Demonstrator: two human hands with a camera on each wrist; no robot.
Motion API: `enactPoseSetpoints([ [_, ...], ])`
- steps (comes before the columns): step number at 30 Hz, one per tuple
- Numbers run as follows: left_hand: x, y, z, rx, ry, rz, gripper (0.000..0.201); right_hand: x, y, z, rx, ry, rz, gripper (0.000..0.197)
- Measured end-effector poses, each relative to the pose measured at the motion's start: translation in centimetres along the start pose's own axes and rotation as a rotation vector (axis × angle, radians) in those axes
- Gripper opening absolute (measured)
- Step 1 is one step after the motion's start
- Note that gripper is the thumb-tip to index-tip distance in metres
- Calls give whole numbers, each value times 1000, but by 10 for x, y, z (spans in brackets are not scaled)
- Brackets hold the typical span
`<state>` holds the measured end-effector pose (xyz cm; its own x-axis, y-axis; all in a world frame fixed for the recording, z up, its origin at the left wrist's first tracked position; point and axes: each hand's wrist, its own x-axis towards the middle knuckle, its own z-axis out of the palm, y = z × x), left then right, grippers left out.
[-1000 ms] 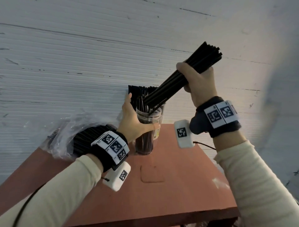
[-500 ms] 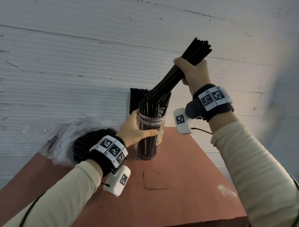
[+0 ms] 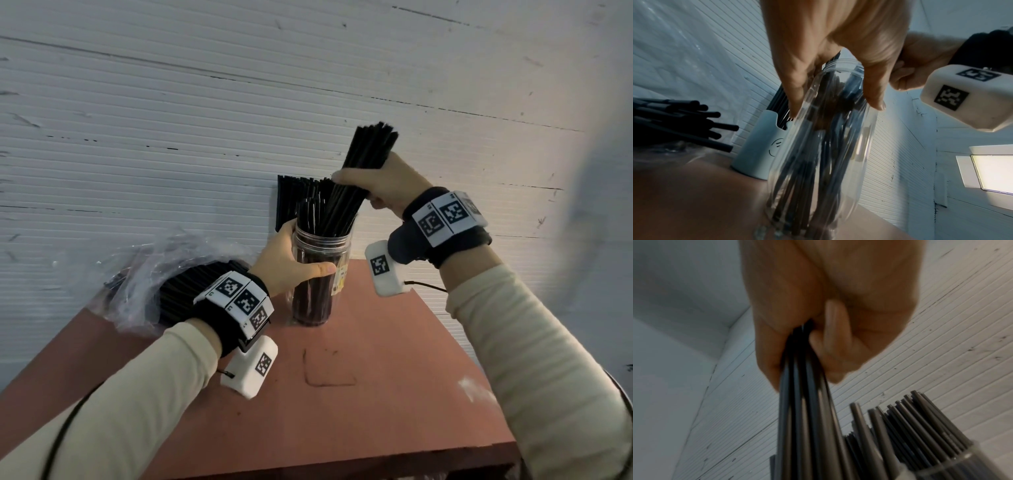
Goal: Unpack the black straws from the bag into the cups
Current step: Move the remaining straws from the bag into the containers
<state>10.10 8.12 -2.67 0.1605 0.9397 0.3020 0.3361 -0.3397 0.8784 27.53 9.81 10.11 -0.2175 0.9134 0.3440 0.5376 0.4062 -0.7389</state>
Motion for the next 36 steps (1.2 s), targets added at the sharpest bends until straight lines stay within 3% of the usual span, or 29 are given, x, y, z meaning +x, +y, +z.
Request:
enactPoseSetpoints([
  [2,0,0,0,-13,1,4,93,1,0,5,-110,-162,80,25],
  [3,-1,0,0,-18,5,6,93,1,1,7,-139,-221,109,33],
  [6,-2,0,0,-32,1,8,91,-2,2,11,-144,-272,144,43],
  [11,-2,2,0,-22,-6,16,93,-6,0,15,-333,-135,75,46],
  [15,-3,1,1,-12,1,29,96,-10,7,32,-384,55,-175,59],
  [18,-2,2,3,-50,2,5,95,-11,16,46,-426,-3,-331,47],
  [22,-2,4,5,-114,-7,-14,94,-15,19,50,-467,-58,-332,36],
  [26,-1,6,0,-70,-46,-20,91,-19,16,50,-445,30,-383,38],
  [29,-6,5,-12,31,-32,-75,99,-23,13,55,-384,145,-500,34],
  [33,-21,2,-42,137,173,-16,63,-34,-3,75,-194,259,-611,19],
  [36,-37,2,-70,192,322,41,43,-40,-12,102,-121,166,-551,16],
])
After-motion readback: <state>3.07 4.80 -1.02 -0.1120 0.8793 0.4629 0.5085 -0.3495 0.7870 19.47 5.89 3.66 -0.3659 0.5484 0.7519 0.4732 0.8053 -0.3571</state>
